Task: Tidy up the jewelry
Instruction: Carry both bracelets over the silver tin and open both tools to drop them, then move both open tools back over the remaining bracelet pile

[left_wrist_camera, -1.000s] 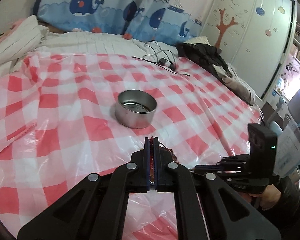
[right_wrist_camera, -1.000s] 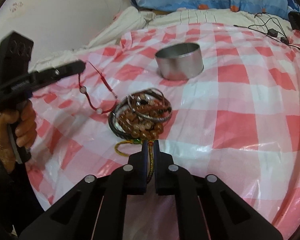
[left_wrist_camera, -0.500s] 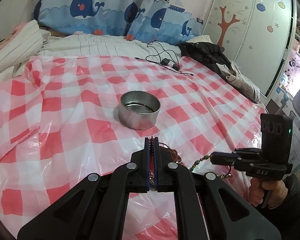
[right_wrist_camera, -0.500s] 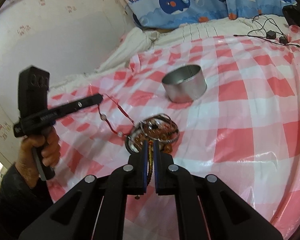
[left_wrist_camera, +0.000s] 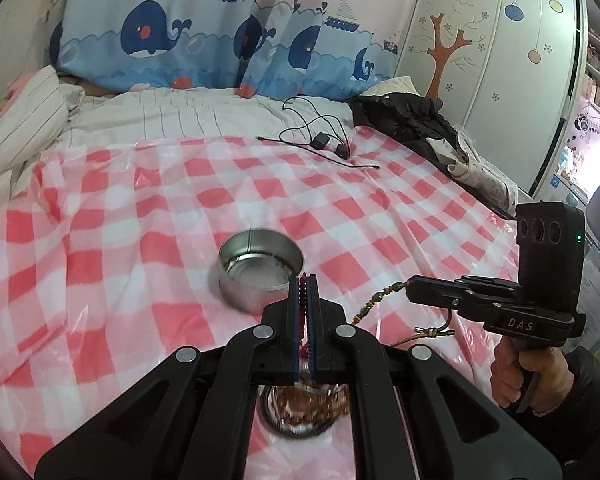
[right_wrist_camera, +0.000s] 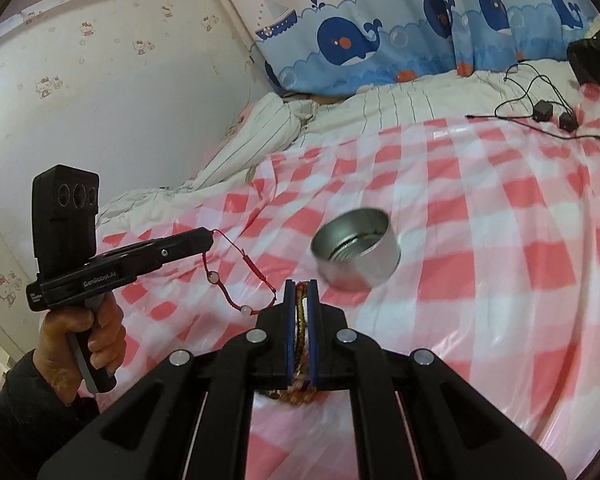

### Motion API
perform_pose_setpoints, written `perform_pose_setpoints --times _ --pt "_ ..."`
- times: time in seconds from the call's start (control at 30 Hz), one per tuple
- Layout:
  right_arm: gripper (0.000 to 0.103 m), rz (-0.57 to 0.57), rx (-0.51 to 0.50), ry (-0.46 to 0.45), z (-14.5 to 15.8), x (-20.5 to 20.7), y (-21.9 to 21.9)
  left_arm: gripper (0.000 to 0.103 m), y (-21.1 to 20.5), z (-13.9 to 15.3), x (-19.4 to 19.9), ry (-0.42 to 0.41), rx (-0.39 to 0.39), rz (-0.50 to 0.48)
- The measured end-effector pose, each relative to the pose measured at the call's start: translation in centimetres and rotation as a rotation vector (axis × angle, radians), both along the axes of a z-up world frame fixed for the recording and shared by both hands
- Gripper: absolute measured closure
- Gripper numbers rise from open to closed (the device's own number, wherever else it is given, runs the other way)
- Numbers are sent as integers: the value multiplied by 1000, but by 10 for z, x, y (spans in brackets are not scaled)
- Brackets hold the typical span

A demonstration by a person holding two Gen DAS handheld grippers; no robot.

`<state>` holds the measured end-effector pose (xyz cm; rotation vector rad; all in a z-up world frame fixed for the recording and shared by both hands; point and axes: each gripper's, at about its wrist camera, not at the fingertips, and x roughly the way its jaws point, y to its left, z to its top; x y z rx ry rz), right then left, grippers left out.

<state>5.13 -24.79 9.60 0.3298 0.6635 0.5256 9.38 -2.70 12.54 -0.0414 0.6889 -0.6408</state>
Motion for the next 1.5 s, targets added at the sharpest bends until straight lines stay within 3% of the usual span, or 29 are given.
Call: perform_pose_setpoints --times 0.33,0.5,0.6,0.7,0.77,0.83,0.9,0.93,0.97,1.0,1.03,1.2,1.33,1.5 --pt "97 -50 -11 -35 12 41 -11 100 -29 2 47 8 -10 -1" --pt "97 -57 -42 -35 10 69 -10 100 -42 -11 76 22 -30 10" --pt "97 -55 -75 -21 2 93 -3 99 -47 -33 102 61 16 43" --pt "97 -47 -105 -3 -8 113 8 97 -52 -71 128 175 132 57" --pt "97 -38 -120 13 -17 125 16 92 -47 -76 128 181 144 53" --pt "97 -30 -123 21 -23 132 23 76 -35 -71 121 160 135 69" --pt "96 -19 -129 30 -31 141 33 70 -22 -65 114 143 128 95" --pt "93 -15 -155 45 -36 146 39 67 -17 -62 111 138 128 104" --pt "74 -10 -193 64 -41 150 45 66 -11 -59 105 133 126 114" --pt "63 -20 -236 63 -46 152 50 64 -6 -56 98 127 131 123" --pt "55 -35 -262 57 -47 150 51 62 -2 -53 92 118 142 131" --pt "55 -95 -259 38 -36 101 31 37 13 -54 49 61 198 215" --pt "45 -132 -236 92 -44 48 18 20 12 -71 9 50 256 287" --pt "35 -183 -245 160 -64 -14 17 10 11 -84 -35 41 290 379"
